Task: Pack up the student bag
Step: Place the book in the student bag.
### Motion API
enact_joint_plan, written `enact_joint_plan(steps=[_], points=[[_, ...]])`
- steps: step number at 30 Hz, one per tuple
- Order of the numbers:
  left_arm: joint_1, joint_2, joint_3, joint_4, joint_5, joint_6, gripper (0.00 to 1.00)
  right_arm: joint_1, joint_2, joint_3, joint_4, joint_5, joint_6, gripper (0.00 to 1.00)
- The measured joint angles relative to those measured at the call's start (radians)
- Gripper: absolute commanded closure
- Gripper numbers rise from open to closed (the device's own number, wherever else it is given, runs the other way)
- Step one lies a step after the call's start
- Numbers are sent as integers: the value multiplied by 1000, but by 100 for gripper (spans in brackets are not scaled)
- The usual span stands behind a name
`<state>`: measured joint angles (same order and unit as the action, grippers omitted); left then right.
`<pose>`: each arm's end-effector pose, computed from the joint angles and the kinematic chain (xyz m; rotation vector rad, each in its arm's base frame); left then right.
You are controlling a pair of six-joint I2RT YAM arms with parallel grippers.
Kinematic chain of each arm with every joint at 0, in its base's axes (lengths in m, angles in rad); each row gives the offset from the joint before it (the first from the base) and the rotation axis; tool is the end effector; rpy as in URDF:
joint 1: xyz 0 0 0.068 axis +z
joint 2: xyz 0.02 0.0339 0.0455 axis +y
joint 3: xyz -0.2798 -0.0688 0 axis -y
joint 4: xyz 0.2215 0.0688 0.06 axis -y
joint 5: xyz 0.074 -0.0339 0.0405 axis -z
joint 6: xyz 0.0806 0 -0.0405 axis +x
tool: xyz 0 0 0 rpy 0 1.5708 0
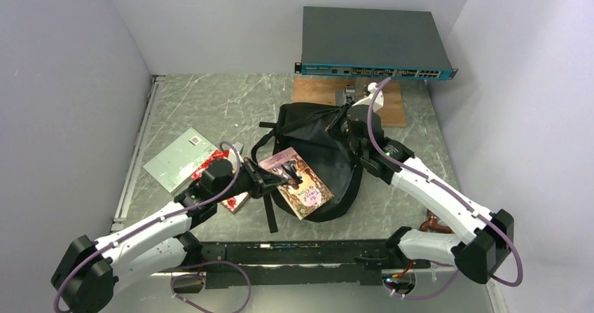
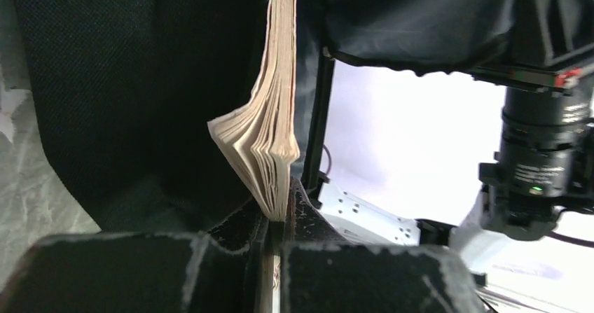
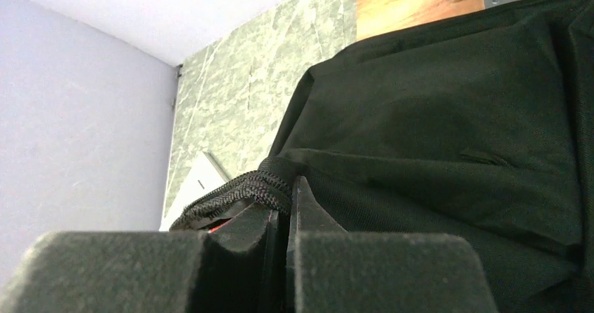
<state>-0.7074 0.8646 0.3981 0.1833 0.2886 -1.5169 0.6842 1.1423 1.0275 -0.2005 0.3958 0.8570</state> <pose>0.1436 -0.1529 0.2381 -0.6639 2.1759 -1.6673 0.2302 0.1477 0.3562 0.4392 1.8684 0.6868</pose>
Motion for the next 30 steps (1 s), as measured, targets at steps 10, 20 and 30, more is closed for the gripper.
enact_joint_plan(steps=[10, 20, 30], points=[[-80, 233, 28, 104, -173, 4, 100, 18, 80, 50, -16, -49, -10, 100], [-99, 528, 57, 405, -389, -25, 100, 40, 85, 67, -32, -127, -8, 100], [-106, 895, 209, 751, -578, -56, 100, 40, 22, 14, -18, -146, 55, 100]])
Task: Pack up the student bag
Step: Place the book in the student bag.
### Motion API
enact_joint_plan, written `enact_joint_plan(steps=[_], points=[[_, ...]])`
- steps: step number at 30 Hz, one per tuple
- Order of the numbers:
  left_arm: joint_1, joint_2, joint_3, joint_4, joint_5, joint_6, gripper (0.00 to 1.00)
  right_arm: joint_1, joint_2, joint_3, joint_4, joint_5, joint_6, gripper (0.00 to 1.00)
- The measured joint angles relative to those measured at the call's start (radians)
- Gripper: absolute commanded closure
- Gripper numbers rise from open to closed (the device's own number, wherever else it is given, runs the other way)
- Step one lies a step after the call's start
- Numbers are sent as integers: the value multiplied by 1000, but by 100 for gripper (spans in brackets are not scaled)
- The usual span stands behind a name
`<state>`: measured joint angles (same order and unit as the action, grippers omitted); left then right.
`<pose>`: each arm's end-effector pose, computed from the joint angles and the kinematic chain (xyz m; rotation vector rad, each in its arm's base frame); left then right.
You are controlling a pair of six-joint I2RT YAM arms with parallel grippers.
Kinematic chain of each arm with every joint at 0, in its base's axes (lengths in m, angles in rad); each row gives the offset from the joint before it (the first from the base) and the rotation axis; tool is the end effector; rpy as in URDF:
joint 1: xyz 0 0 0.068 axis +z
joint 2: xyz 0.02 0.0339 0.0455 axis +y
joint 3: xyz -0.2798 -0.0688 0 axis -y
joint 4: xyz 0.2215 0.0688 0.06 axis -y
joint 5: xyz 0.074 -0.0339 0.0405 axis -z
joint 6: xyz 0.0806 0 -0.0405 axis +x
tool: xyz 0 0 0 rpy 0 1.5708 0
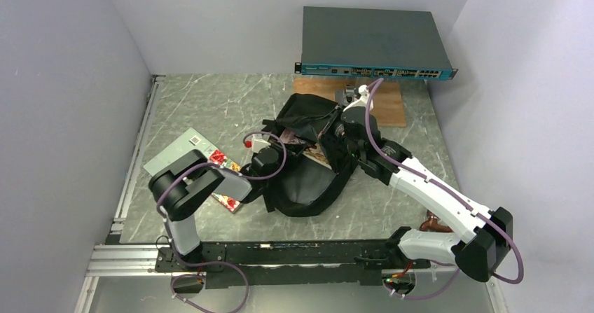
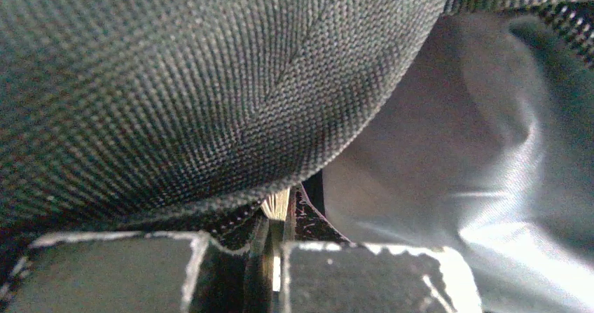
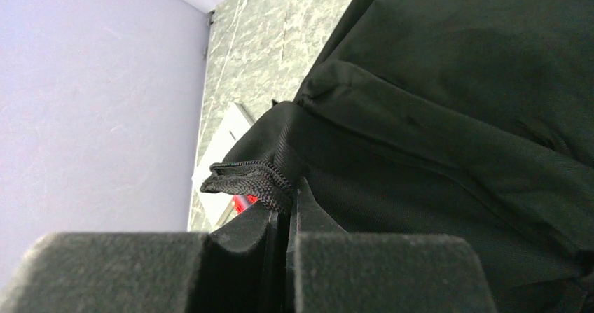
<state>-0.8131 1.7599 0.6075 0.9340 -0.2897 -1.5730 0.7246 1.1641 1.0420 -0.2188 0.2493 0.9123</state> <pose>0.2676 -0.2494 0.1775 -0.9666 1.7844 -1.3949 0.2227 0.1706 0.3522 0.3619 1.9650 0.8559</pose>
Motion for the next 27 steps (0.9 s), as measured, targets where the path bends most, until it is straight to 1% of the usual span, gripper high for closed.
enact_joint_plan(steps=[4, 7, 10, 12, 16, 20, 24, 27], points=[[-1, 85, 90, -2, -14, -12, 100, -1, -2, -2, -2, 0, 4, 100], [-2, 110, 157, -47, -14, -8, 100, -1, -3, -2, -5, 1, -1, 100], [0, 139, 233, -105, 26, 12, 100, -6, -4, -2, -9, -6, -33, 100], [0, 143, 229, -93, 50, 28, 100, -22, -4, -2, -16, -30, -63, 100], [-3, 114, 142, -95, 118, 69, 100, -80, -4, -2, -20, -124, -160, 100], [-3, 16, 72, -172, 182, 125, 100, -150, -4, -7, -13, -259, -244, 100], [-3, -91, 87, -269, 235, 156, 100, -193, -4, -21, 7, -361, -276, 100], [-3, -66, 177, -327, 294, 140, 100, -203, -4, -24, 15, -417, -282, 100]])
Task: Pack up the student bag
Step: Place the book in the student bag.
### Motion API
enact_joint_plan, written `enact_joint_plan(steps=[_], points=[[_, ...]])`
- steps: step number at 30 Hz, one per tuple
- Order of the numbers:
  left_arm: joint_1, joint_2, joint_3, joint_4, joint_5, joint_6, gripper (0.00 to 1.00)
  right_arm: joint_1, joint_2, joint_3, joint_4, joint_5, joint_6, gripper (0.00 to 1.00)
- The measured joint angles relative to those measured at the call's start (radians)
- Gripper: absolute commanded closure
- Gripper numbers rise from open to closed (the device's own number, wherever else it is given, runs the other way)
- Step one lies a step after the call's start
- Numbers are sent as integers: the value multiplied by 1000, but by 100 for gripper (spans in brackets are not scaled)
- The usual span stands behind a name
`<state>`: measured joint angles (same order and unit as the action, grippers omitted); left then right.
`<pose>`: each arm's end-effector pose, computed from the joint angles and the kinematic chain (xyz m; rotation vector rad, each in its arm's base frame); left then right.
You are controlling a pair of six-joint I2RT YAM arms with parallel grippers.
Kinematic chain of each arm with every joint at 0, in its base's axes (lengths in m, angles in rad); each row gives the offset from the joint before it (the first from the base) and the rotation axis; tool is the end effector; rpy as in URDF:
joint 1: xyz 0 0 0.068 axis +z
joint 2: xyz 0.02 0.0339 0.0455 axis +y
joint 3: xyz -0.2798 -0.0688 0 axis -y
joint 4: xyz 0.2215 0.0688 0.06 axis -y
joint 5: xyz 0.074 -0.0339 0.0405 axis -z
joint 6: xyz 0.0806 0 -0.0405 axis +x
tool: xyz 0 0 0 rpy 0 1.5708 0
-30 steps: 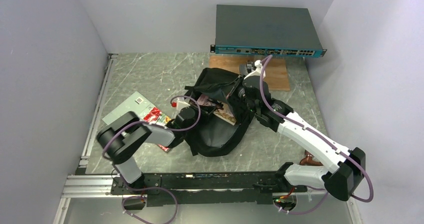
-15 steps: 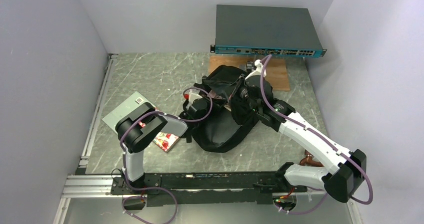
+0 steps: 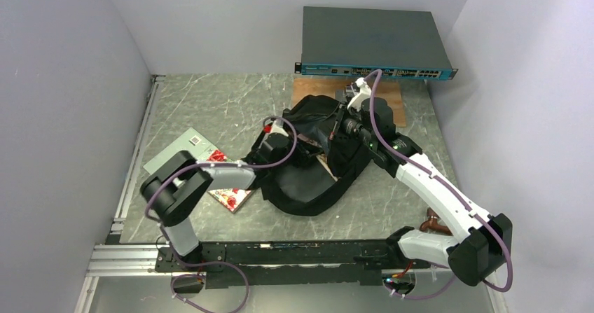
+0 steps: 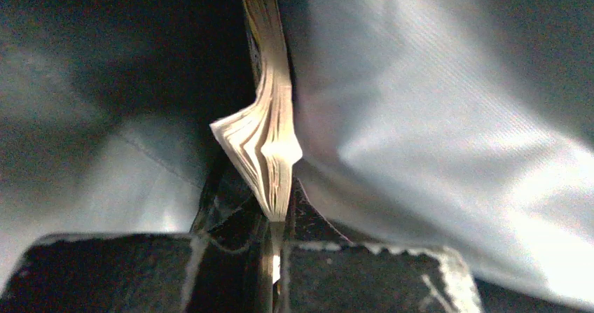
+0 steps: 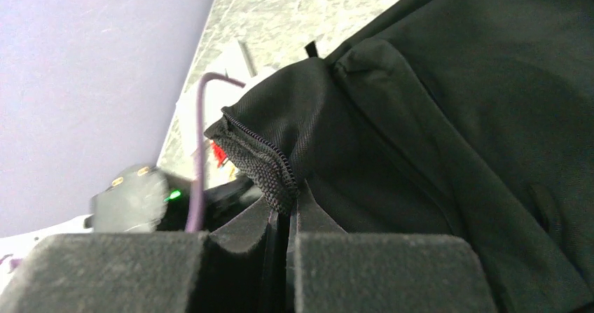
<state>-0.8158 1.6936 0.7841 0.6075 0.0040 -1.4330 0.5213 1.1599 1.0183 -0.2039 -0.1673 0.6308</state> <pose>0.2638 -0.2808 0.2073 -0.6615 2.0856 -1.4542 0.2365 0.1513 0.3462 -0.0083 2.0254 0.9163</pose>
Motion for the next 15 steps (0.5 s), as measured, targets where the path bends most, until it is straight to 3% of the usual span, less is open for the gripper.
enact_joint_plan(steps=[7, 15], points=[[8, 262, 122, 95, 27, -136, 93, 0, 0, 0, -7, -48, -2, 100], [50, 335, 214, 83, 7, -117, 57, -4, 0, 0, -26, -51, -3, 100]])
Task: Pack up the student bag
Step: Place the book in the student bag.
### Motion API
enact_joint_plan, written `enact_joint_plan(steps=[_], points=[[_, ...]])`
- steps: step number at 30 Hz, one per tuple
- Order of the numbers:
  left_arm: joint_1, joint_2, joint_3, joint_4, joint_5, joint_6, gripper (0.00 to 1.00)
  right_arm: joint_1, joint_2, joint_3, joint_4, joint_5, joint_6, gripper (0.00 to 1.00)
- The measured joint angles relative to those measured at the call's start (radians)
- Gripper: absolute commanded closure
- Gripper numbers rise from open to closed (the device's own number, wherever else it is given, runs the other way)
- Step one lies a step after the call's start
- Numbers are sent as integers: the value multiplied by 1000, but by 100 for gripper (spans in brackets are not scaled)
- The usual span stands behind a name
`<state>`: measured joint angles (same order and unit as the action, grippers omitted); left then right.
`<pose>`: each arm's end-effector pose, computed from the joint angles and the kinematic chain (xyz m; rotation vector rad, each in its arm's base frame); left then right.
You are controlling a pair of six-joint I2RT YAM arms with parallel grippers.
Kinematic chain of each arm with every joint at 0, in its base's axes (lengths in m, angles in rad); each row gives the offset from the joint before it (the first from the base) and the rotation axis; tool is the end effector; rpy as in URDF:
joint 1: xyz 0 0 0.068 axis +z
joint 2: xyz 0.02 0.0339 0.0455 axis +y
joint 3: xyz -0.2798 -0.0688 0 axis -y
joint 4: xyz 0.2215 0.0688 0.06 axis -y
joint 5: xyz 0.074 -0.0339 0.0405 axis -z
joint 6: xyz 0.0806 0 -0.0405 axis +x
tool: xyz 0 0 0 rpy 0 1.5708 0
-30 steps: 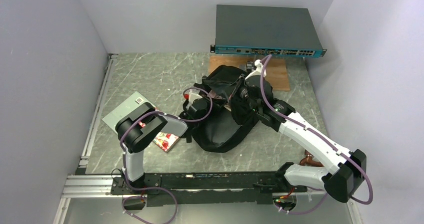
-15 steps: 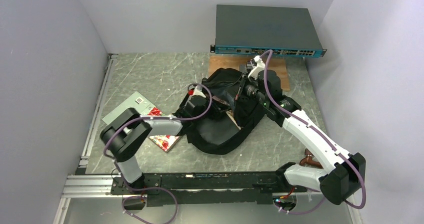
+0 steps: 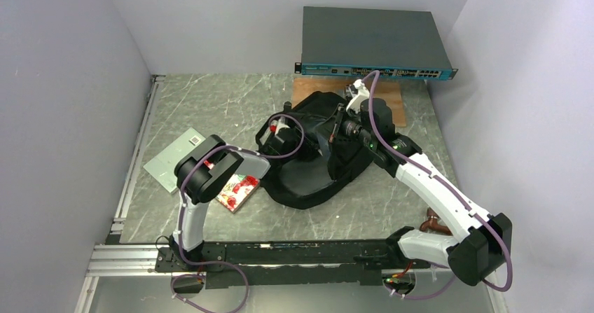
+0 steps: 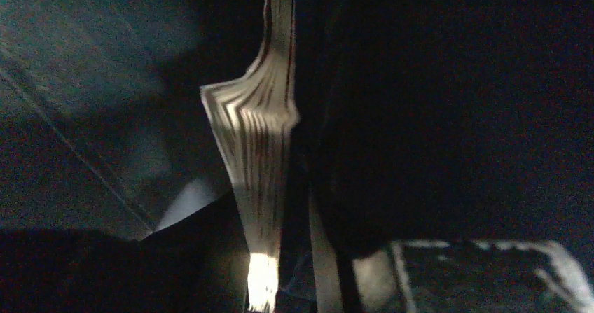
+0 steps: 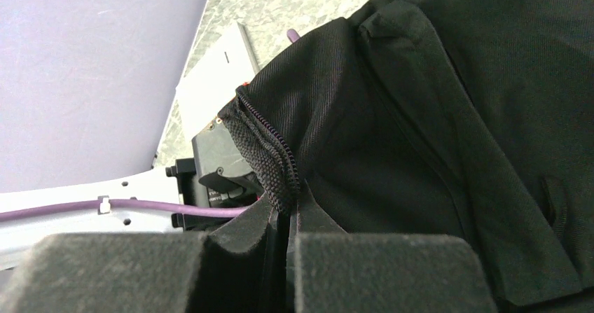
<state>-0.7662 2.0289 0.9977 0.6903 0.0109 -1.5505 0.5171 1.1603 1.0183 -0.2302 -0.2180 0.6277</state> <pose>0.3270 -0.3159 0.1536 -0.8521 2.0830 -1.4612 0.2333 0.1528 0.3426 -0.0398 2.0602 0.9493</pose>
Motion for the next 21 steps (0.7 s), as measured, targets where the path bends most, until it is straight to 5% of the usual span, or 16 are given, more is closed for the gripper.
enact_joint_plan(steps=[2, 3, 9, 12, 18, 21], points=[[11, 0, 4, -14, 2, 15, 27, -2, 0, 0, 0, 0, -2, 100], [14, 0, 5, -24, 4, 25, 21, -4, 0, 0, 0, -1, -4, 100], [18, -18, 1, -115, 26, 77, 19, -16, 0, -8, 7, -2, -17, 100], [21, -57, -26, -153, 40, 95, 26, -20, -1, -14, 16, -5, -19, 100], [24, -105, -72, -219, 34, 132, 65, -23, -2, -16, 24, -20, -19, 100], [26, -72, -35, -244, 34, 142, 71, -24, -3, -22, 30, -26, -18, 100]])
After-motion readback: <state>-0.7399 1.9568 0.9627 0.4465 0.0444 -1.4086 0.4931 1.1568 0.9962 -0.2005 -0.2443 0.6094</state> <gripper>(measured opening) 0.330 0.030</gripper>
